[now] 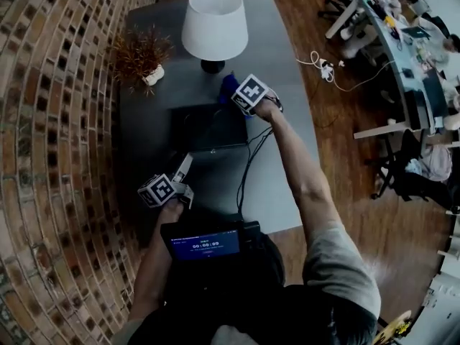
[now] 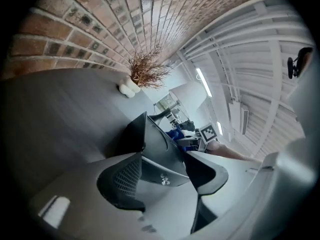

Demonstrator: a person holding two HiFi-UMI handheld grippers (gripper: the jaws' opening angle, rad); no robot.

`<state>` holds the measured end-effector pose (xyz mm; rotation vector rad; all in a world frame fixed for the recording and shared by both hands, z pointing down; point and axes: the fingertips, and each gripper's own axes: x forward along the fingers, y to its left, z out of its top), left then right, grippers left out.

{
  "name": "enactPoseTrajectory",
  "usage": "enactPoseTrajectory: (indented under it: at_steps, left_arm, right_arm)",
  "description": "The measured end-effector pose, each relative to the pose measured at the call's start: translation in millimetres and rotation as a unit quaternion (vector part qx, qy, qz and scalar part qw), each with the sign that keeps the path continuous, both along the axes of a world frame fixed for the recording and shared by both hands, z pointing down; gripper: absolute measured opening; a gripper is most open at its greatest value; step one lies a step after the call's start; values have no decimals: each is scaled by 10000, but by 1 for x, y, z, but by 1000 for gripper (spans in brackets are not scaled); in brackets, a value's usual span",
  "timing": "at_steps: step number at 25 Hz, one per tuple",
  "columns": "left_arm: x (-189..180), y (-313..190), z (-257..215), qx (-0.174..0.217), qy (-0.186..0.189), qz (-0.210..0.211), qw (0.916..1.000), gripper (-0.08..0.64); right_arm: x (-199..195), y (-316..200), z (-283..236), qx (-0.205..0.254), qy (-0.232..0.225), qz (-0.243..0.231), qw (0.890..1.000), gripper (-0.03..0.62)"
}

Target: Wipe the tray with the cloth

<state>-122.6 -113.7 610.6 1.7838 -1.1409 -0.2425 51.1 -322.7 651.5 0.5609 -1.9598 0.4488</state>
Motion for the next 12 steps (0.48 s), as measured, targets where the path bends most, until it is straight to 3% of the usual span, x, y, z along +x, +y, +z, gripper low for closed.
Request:
enactPoseTrajectory:
  at_steps: [3,6,9,12]
  left_arm:
    - [-16,-9,9,-32,-58,-120,9999,264]
    - [-32,-30,3,106,-79,-233,9996,264]
    - [-42,-59,2,169,-274,-171,9993,264]
    - [-38,-90,1,261,-319,33,9991,265]
  right_arm:
    - [-6,17,17,-967,-163,-224,9949,175]
    - [1,56,25,-1563,-197,-549,9860,173]
    - [10,110,35,-1547,-229,-620,9857,172]
    - [10,158,34,-1293,-555,-174,9899,171]
